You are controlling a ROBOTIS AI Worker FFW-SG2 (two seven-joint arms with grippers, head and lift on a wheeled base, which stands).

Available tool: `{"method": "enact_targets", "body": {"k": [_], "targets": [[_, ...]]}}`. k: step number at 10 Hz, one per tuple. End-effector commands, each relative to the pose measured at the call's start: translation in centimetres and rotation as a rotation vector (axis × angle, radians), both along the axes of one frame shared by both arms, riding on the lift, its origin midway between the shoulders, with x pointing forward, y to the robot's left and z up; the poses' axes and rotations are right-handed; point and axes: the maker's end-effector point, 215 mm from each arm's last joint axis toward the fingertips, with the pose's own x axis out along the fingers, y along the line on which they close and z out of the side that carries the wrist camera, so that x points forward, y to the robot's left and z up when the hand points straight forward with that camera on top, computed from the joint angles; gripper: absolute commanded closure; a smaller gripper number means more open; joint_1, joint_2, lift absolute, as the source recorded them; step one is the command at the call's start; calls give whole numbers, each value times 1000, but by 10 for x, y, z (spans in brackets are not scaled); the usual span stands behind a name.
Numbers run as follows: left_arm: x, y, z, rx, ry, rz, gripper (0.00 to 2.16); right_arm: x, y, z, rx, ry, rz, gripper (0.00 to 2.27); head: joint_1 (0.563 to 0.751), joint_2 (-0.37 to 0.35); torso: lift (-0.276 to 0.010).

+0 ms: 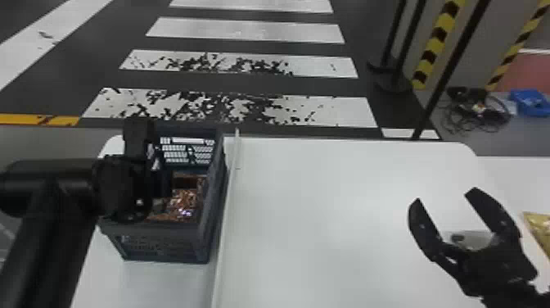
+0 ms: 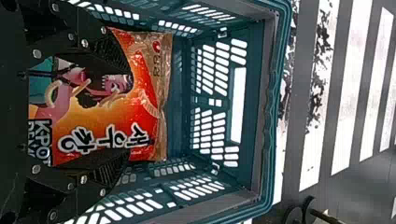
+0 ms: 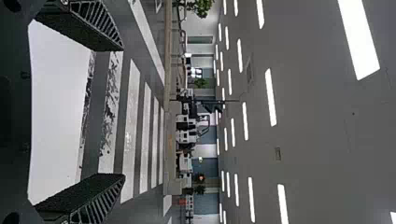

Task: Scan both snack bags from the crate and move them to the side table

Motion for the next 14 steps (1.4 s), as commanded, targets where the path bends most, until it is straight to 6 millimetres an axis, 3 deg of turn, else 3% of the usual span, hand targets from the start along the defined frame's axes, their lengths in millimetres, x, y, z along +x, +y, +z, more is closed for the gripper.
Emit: {"method": "enact_targets", "body": {"k": [1, 7, 9, 14], "targets": [[-1, 1, -8, -1, 20, 6, 451, -2, -1, 4, 1, -18, -2, 16, 695, -30, -95], [-3, 2, -32, 7, 95, 1, 478, -7, -5, 17, 4, -79, -15, 16, 695, -33, -95], [-3, 3, -36, 24, 97, 8, 1639, -9, -7, 22, 5, -99, -20, 16, 695, -34, -95], [-7, 14, -36, 32, 60, 27, 1966, -22, -12, 33, 15, -148, -32, 16, 695, -35, -95]]}}
